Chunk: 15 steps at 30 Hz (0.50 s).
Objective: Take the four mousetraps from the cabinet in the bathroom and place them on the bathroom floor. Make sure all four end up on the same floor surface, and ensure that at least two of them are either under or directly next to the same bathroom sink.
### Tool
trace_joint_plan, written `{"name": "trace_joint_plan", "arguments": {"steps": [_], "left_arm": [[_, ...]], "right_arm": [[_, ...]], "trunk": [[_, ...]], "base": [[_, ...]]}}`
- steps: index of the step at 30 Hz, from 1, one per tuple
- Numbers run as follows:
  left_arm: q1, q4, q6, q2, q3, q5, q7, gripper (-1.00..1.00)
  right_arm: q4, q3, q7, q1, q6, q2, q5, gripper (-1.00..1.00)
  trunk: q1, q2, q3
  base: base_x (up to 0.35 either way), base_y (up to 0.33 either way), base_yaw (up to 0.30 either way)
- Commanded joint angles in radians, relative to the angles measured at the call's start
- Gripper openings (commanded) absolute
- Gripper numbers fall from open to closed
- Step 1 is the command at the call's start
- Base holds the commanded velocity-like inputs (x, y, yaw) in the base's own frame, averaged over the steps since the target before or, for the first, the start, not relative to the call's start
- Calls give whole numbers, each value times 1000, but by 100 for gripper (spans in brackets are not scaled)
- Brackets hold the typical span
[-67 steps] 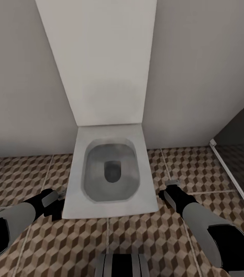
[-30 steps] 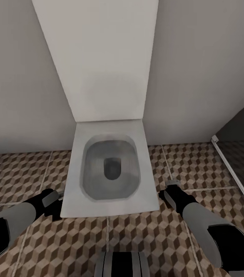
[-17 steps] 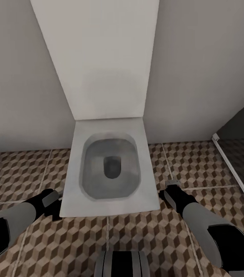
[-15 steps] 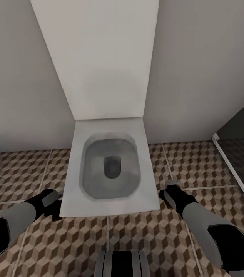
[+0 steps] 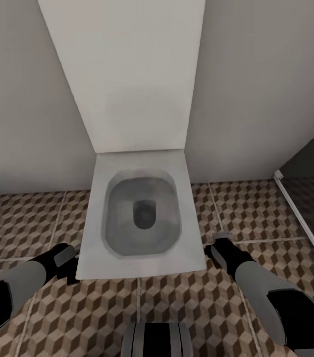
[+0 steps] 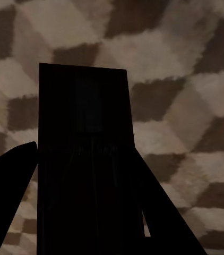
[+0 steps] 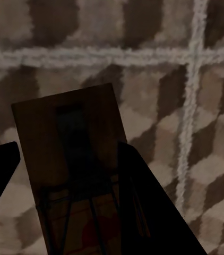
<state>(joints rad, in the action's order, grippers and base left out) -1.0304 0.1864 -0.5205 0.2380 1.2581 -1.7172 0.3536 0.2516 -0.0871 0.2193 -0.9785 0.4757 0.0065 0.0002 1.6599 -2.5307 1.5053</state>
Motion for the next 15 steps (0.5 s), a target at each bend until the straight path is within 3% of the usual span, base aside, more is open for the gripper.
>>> {"name": "trace_joint_plan", "arguments": {"steps": [1,15], "left_arm": [[0,4,-1,1,5,-8,8,-100],[0,4,-1,1,5,-8,10,-100]], "right_arm": [[1,-8,3,0,7,0,0,-100],[1,-8,3,0,7,0,0,-100]], "trunk": [[0,0,1],[0,0,1]], "base": [[0,0,0],[0,0,0]]}}
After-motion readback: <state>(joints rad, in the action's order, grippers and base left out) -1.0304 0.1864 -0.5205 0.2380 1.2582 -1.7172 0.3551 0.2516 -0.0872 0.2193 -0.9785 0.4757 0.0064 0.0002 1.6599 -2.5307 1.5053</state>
